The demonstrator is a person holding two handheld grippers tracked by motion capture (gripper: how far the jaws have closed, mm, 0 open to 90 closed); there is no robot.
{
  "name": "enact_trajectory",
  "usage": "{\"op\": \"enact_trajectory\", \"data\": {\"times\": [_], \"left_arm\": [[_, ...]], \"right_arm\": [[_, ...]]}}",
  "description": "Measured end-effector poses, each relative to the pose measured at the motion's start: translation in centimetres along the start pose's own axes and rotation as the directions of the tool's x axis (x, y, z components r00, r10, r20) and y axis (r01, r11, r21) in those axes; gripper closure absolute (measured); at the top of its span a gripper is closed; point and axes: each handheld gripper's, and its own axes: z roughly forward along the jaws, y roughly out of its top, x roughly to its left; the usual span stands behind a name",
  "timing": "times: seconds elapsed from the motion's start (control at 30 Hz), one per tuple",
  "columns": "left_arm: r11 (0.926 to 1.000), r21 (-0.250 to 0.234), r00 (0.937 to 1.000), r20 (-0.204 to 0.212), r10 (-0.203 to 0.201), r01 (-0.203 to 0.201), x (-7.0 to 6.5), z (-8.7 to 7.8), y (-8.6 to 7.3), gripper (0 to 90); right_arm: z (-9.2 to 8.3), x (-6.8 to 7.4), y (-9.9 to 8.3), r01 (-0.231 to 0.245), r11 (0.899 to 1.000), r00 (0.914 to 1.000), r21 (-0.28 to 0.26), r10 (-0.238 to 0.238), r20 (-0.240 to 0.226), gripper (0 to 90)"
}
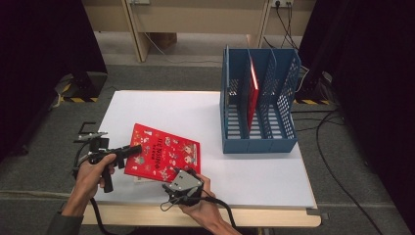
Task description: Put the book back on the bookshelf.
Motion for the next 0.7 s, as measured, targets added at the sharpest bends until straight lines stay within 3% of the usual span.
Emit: {"op": "enact_trajectory", "data": {"times": [0.07, 0.27, 0.37, 0.53, 0.6, 0.63, 0.67, 0.7], "left_arm": [[0.9998, -0.015, 0.9996, 0.025, 0.011, -0.01, -1.2, 0.3, 0.2, 56.8], [0.9996, -0.02, 0.998, 0.059, 0.02, -0.019, -2.7, 0.7, 0.3, 54.4], [0.9997, -0.022, 0.9978, 0.064, 0.015, -0.014, -3.1, 0.8, 0.3, 53.6], [0.9997, -0.023, 0.9974, 0.07, 0.013, -0.011, -3.2, 0.7, 0.3, 52.8], [0.9997, -0.016, 0.9964, 0.083, 0.018, -0.017, -3.2, 0.7, 0.4, 49.1], [0.9995, -0.002, 0.9955, 0.09, 0.031, -0.03, -3.3, 0.6, 0.4, 49.1], [0.998, 0.017, 0.9938, 0.095, 0.059, -0.061, -3.3, 0.6, 0.4, 49.2], [0.998, 0.017, 0.9938, 0.095, 0.059, -0.061, -3.3, 0.6, 0.4, 47.0]], "right_arm": [[0.3, 0.4, 0.4, 0.023, 0.999, 0.9981, -0.022, -0.022, 0.058, 37.6], [0.3, 0.4, 0.9, 0.035, 0.998, 0.99, -0.054, -0.028, 0.138, 40.6], [0.4, 0.5, 1.1, 0.041, 0.997, 0.9858, -0.063, -0.03, 0.165, 40.3], [1.1, 1.0, 1.5, 0.078, 0.995, 0.9712, -0.06, -0.063, 0.23, 40.3], [1.2, 1.3, 1.6, 0.119, 0.992, 0.9571, -0.046, -0.103, 0.271, 46.5], [1.2, 1.3, 1.6, 0.119, 0.992, 0.9571, -0.046, -0.103, 0.271, 46.5], [0.8, 1.5, 1.4, 0.168, 0.984, 0.9351, -0.055, -0.141, 0.325, 55.8], [0.8, 1.5, 1.4, 0.168, 0.984, 0.9351, -0.055, -0.141, 0.325, 55.8]]}}
